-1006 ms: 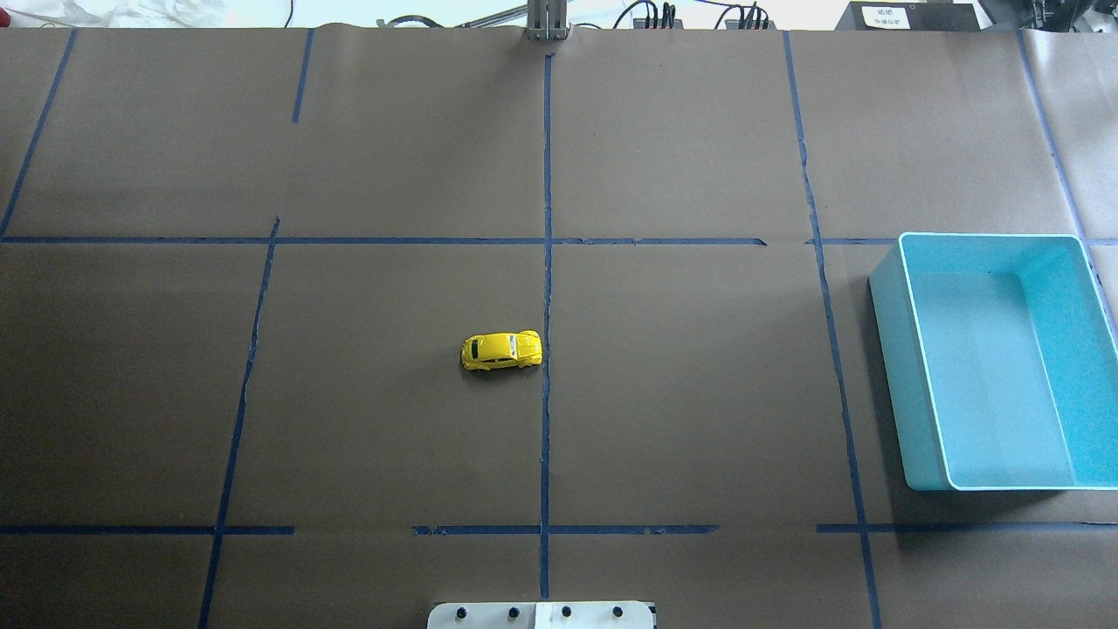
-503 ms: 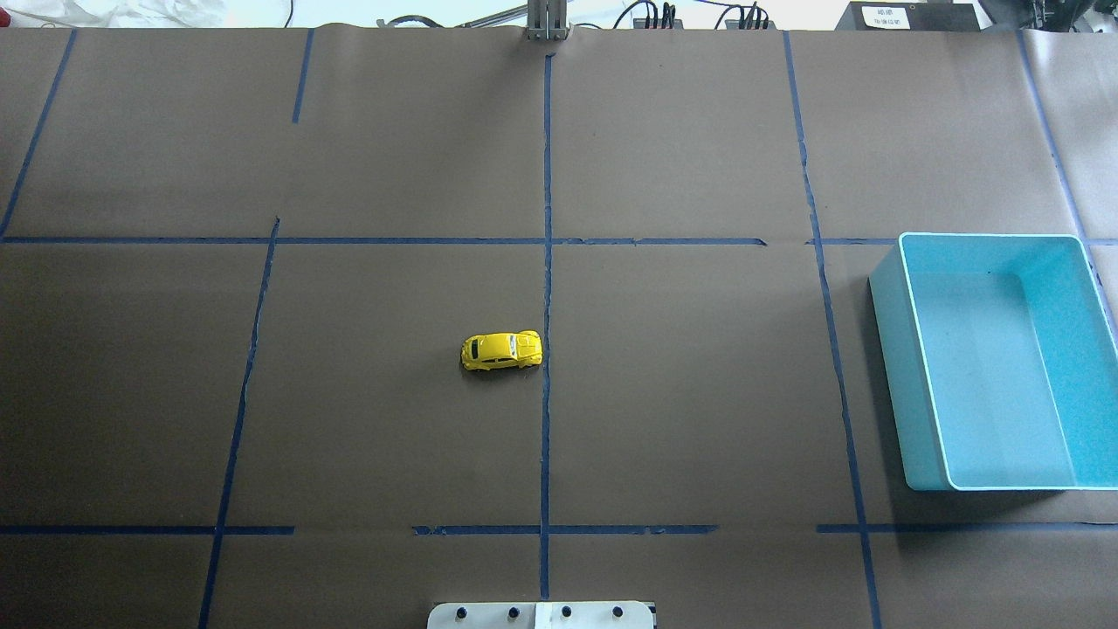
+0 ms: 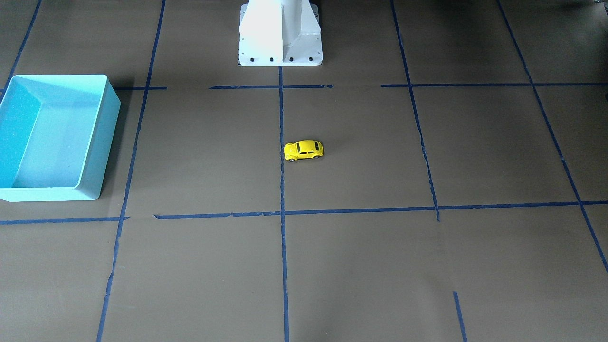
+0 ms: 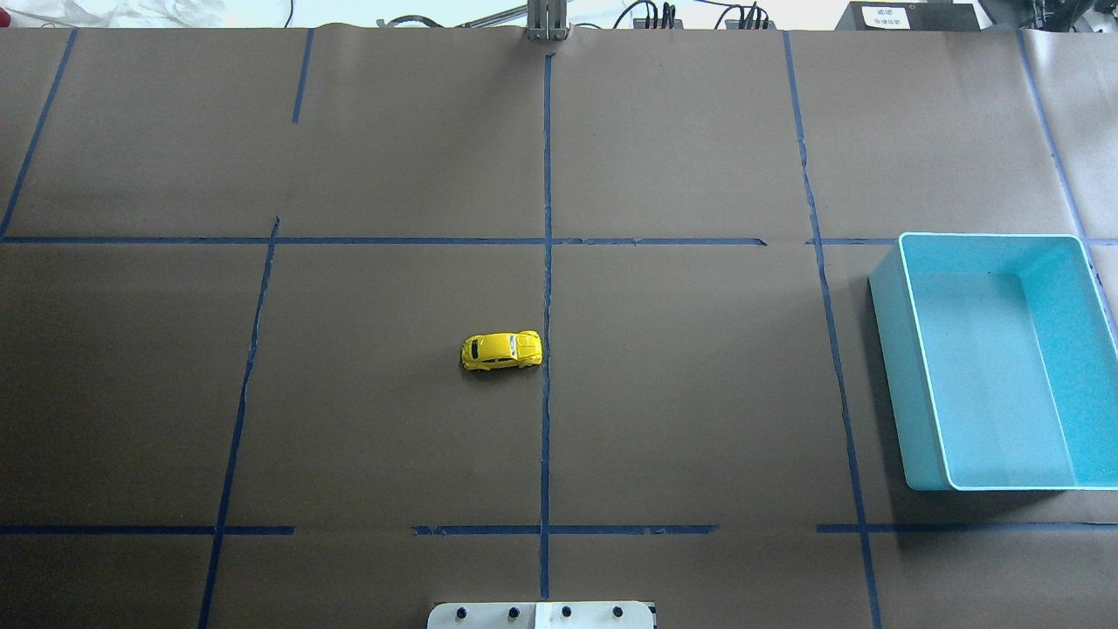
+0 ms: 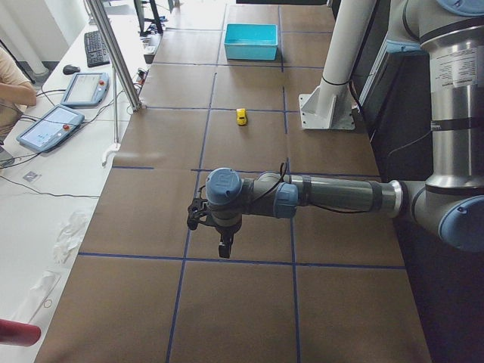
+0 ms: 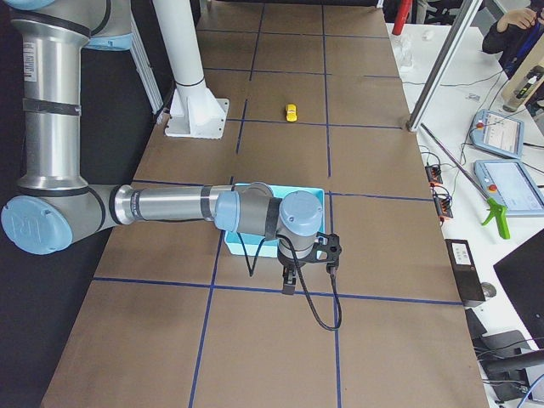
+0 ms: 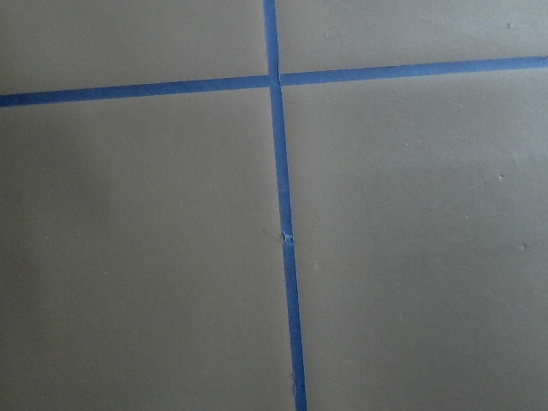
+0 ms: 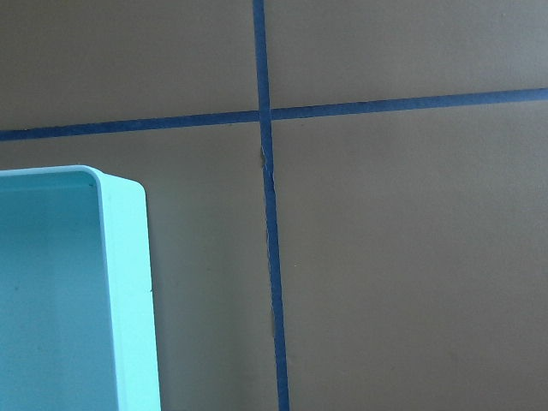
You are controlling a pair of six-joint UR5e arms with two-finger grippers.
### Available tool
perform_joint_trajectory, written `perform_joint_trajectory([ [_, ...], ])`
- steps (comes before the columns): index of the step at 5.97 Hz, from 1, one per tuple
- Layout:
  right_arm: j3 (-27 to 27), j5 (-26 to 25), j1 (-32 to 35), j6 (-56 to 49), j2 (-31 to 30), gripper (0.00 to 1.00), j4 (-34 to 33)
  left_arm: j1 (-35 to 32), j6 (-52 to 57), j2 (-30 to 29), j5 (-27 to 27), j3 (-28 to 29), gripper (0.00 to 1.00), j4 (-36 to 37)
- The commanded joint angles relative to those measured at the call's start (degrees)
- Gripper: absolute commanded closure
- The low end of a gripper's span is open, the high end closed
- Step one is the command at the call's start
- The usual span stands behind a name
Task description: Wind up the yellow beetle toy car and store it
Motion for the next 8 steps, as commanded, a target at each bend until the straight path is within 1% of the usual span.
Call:
perform_joint_trajectory([
  [1, 0.0, 0.0, 0.0, 0.0, 0.0, 0.0, 0.0, 0.2, -0.3, -0.8, 0.2, -2.6, 0.0, 0.3],
  [2, 0.0, 0.0, 0.0, 0.0, 0.0, 0.0, 0.0, 0.1, 0.1, -0.7, 0.2, -2.7, 0.0, -0.2],
  [3, 0.0, 0.0, 0.0, 0.0, 0.0, 0.0, 0.0, 0.4, 0.3, -0.8, 2.0, -3.4, 0.0, -0.4],
  [4, 0.0, 0.0, 0.0, 0.0, 0.0, 0.0, 0.1, 1.2, 0.5, -0.7, 3.4, -7.9, 0.0, -0.4],
  [5, 0.0, 0.0, 0.0, 0.0, 0.0, 0.0, 0.1, 5.8, 0.4, -0.4, 3.5, -11.2, 0.0, -0.4],
  [7, 0.0, 0.0, 0.0, -0.1, 0.0, 0.0, 0.0, 14.1, 0.5, -2.1, 3.5, -16.0, 0.0, -0.5],
  [8, 0.0, 0.0, 0.0, -0.1, 0.0, 0.0, 0.0, 20.9, 0.4, -2.8, 6.9, -21.2, 0.0, 0.4],
])
